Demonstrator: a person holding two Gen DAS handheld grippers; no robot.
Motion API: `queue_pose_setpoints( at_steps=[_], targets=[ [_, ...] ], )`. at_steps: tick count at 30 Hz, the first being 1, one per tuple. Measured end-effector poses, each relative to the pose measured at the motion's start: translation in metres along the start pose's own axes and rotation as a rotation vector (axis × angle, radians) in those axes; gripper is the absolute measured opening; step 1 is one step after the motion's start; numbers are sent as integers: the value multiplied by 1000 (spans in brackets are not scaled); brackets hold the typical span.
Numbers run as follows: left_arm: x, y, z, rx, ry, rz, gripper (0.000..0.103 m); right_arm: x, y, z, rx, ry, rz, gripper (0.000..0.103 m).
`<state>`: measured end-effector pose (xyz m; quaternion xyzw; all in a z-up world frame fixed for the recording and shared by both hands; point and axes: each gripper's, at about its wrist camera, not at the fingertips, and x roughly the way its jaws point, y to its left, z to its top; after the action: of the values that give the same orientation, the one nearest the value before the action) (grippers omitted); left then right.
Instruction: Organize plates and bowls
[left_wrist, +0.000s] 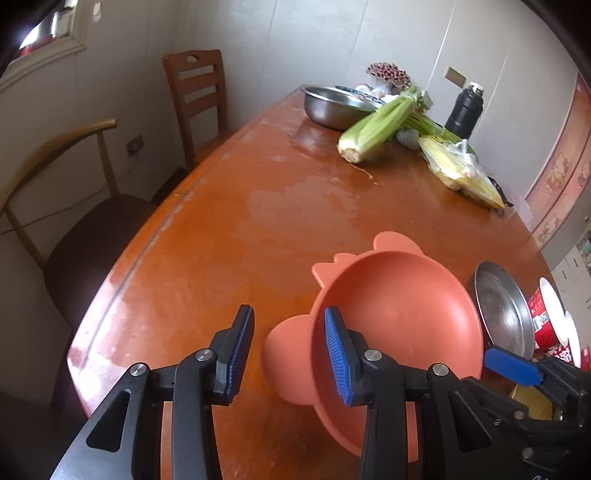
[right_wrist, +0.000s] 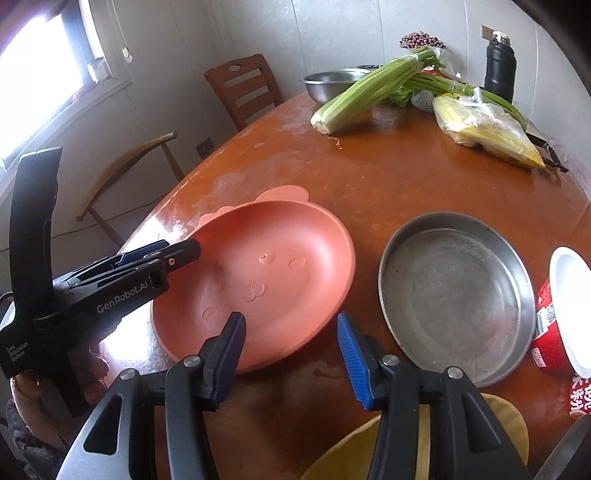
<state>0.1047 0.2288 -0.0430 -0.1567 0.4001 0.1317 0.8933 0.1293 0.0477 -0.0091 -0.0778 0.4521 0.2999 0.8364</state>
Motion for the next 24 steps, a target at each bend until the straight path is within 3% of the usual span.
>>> queue_pose_setpoints(
  at_steps=[4, 10, 14, 24],
  targets=[
    [-17, 3, -2, -7, -39, 36, 43, -11, -2, -3, -11, -23, 16, 63],
    [-46, 1, -1, -18, -93, 21, 45, -36, -4, -9, -31, -92, 7, 66],
    [-60, -11, -4, 18, -119, 61, 47, -51, -9, -12, -22, -119, 16, 67],
    [-90, -50, -16, 92, -133, -28, 49, -85, -26, -36, 3, -165, 11, 67]
  ],
)
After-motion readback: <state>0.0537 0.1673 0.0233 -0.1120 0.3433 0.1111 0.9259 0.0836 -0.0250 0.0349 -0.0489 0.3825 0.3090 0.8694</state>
